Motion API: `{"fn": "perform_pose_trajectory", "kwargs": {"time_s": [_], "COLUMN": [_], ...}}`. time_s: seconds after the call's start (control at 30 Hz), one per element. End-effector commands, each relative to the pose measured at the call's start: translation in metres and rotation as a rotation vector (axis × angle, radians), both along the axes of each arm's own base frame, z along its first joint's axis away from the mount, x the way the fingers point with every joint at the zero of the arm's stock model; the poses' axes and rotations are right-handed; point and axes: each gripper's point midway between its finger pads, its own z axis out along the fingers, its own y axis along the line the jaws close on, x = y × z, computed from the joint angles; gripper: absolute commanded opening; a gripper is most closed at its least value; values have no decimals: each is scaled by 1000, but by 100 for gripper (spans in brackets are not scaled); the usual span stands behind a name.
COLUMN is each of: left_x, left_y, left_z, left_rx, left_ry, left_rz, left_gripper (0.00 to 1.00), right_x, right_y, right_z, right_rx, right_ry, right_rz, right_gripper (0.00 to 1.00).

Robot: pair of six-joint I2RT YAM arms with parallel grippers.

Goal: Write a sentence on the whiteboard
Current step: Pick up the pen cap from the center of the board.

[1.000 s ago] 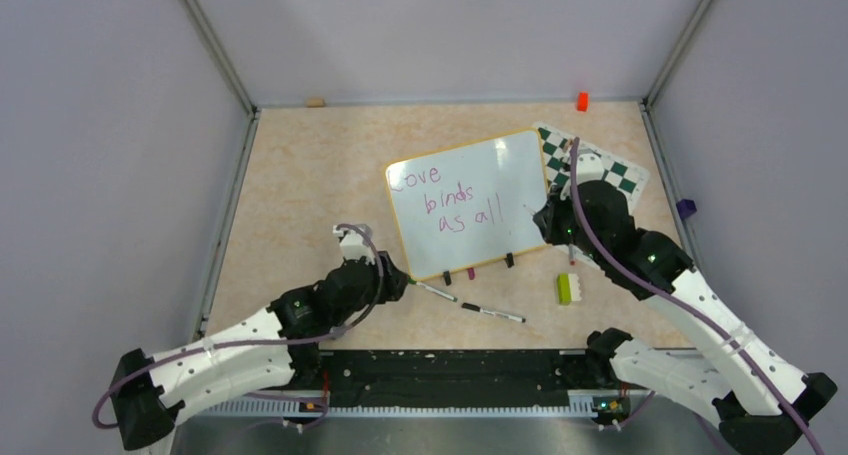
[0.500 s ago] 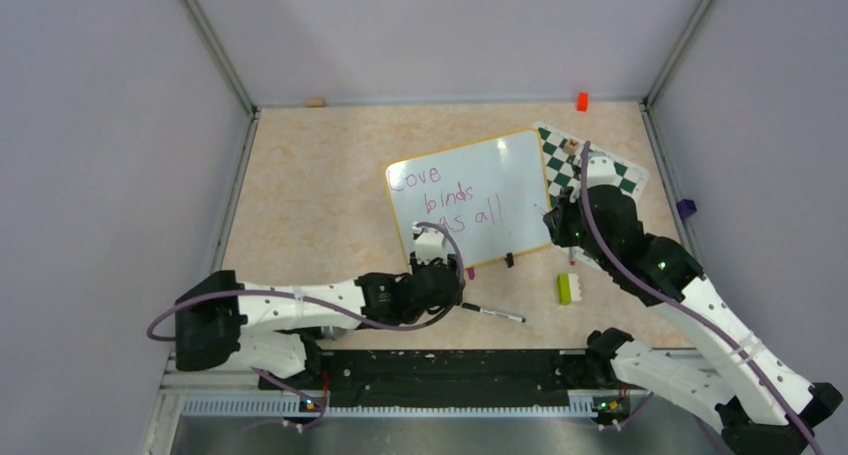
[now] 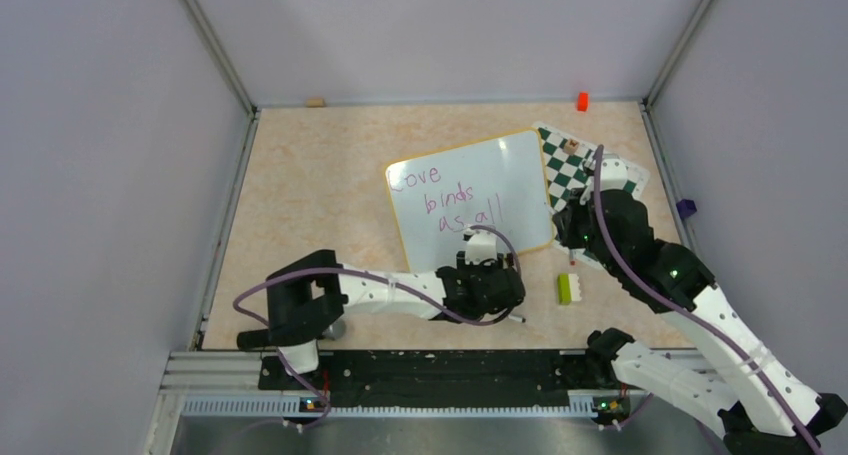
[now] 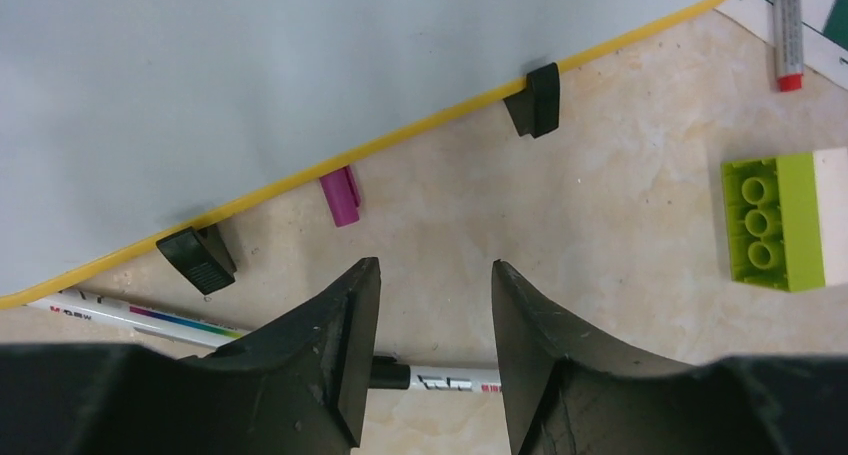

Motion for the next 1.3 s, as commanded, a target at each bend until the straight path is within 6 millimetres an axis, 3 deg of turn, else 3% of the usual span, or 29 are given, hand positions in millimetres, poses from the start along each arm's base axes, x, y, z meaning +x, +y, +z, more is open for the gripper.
{"fn": "perform_pose_trajectory", "kwargs": {"time_s": [0.0, 0.27, 1.27], "left_x": [14, 19, 64], "left_y": [15, 31, 40], "left_z": [0, -12, -67], "left_rx": [104, 158, 119], "left_ry": [-50, -77, 85], "left_rz": [133, 202, 225], "left_gripper": [50, 49, 37], "right_x": [2, 0, 2], "right_y": [-6, -10, -12], "right_z": [29, 26, 25], "right_rx": [34, 32, 15], "right_ry": [-64, -68, -71], "right_rz": [-23, -40, -50], "right_gripper": [0, 0, 0]}}
